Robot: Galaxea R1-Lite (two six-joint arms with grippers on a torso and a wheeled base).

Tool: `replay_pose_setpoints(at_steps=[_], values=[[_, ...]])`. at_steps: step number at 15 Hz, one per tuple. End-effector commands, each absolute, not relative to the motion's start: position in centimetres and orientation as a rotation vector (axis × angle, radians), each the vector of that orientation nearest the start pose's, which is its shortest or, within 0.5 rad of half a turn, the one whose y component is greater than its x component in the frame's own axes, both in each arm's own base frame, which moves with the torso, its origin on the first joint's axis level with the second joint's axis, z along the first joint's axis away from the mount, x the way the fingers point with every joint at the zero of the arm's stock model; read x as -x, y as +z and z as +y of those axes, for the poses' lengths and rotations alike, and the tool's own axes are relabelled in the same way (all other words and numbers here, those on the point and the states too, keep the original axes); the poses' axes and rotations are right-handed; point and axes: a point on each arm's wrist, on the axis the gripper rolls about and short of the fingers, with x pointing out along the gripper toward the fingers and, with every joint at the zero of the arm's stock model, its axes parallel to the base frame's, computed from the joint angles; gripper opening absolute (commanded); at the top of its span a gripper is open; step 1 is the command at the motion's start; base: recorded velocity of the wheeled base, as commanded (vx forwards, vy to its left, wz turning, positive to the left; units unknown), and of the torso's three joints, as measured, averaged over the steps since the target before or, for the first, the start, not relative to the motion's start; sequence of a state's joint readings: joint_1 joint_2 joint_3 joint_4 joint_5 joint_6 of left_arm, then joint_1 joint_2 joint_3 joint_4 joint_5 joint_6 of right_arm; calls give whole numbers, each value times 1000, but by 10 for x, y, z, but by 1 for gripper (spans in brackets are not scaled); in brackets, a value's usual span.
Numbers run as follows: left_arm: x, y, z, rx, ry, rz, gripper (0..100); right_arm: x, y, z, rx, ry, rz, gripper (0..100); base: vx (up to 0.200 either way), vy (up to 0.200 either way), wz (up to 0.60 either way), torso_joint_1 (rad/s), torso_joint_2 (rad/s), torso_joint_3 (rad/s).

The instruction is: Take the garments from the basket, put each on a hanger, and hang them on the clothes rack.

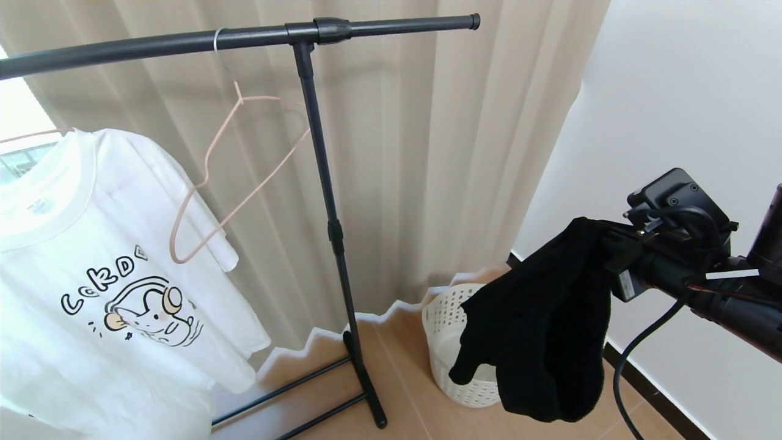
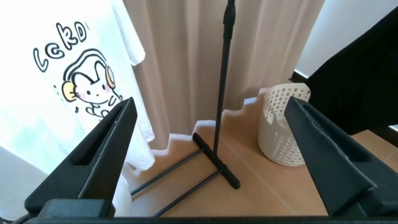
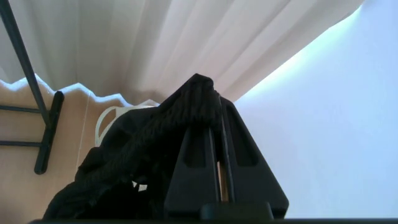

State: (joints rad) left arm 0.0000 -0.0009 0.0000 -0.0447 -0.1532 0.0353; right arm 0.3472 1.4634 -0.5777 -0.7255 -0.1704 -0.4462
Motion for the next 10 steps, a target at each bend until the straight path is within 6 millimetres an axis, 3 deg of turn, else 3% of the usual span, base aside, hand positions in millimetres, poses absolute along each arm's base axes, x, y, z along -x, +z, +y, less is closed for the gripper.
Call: replay_pose_setpoints(at_steps=[1,6,10], values=[[23,80,-3,-39,-153,-47,100,-225,194,77,486,207,115,0,0,0,0,232,-549,-281],[23,80,-3,-39,-153,-47,100,-223,195,77,485,208,111,0,0,0,0,262,-594,-336],[23,80,-3,-39,-153,-47,100,-221,197,76,483,207,102,0,0,0,0,194,-433,-242]])
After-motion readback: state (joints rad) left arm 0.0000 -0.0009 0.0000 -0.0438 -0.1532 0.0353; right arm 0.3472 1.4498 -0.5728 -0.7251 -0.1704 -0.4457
